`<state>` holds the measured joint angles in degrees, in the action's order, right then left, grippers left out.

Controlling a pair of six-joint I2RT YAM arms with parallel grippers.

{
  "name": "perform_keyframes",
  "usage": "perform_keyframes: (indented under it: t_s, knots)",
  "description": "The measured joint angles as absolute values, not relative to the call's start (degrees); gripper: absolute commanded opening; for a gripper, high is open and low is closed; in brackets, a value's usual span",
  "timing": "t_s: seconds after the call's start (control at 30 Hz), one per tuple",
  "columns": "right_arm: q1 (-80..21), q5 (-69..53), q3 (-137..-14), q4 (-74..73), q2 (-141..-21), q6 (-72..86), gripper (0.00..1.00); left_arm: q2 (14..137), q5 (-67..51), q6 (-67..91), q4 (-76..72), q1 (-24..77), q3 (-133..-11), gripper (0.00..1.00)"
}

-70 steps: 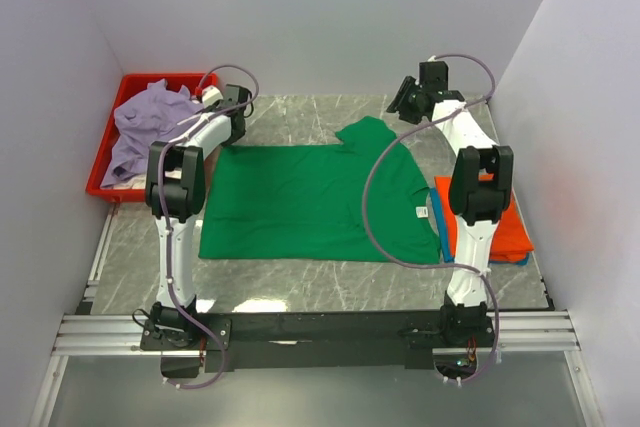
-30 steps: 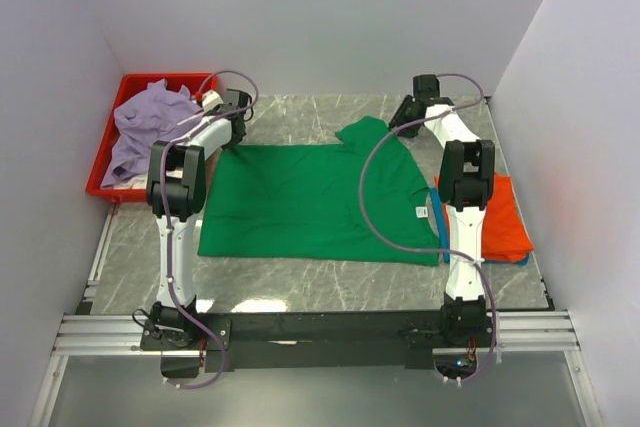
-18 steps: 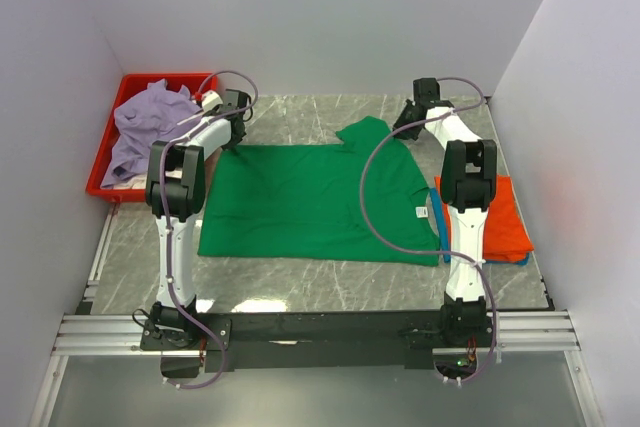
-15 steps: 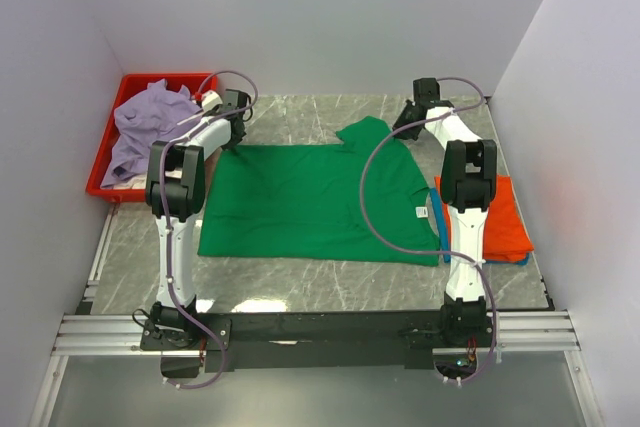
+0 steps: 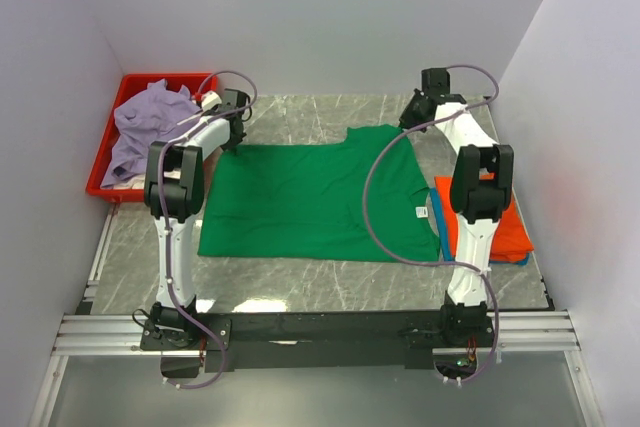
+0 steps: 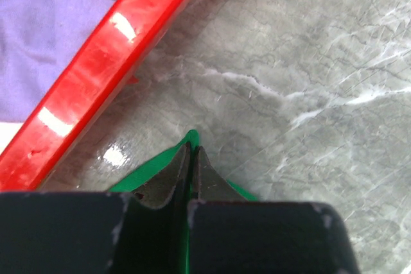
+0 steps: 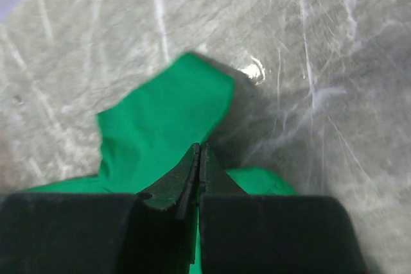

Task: Fold and stack the t-shirts
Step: Fold the tshirt

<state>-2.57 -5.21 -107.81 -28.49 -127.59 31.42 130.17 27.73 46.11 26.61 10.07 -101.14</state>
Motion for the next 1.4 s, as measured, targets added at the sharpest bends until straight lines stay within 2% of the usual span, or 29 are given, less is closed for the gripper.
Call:
perform_keyframes:
  t_s: [0.3, 0.6, 1.2, 1.4]
  knots:
    - [-2.4, -4.6, -98.4, -26.2, -120.0, 31.5, 0.00, 126.6, 26.9, 46.2, 27.3, 10.1, -97.7, 0.01]
    - [-2.3, -4.3, -86.1, -24.9, -112.7, 32.1, 0.00, 117.8, 26.7, 46.2, 26.9, 10.1, -91.0, 0.01]
    - [-2.3, -6.1, -55.5, -19.1, -86.6, 34.7, 0.00, 98.5, 24.4, 47.1, 23.0, 10.1, -68.2, 0.01]
    - [-2.3, -7.2, -50.3, -17.4, -82.0, 34.9, 0.00, 95.0, 23.6, 49.1, 21.0, 10.1, -62.7, 0.01]
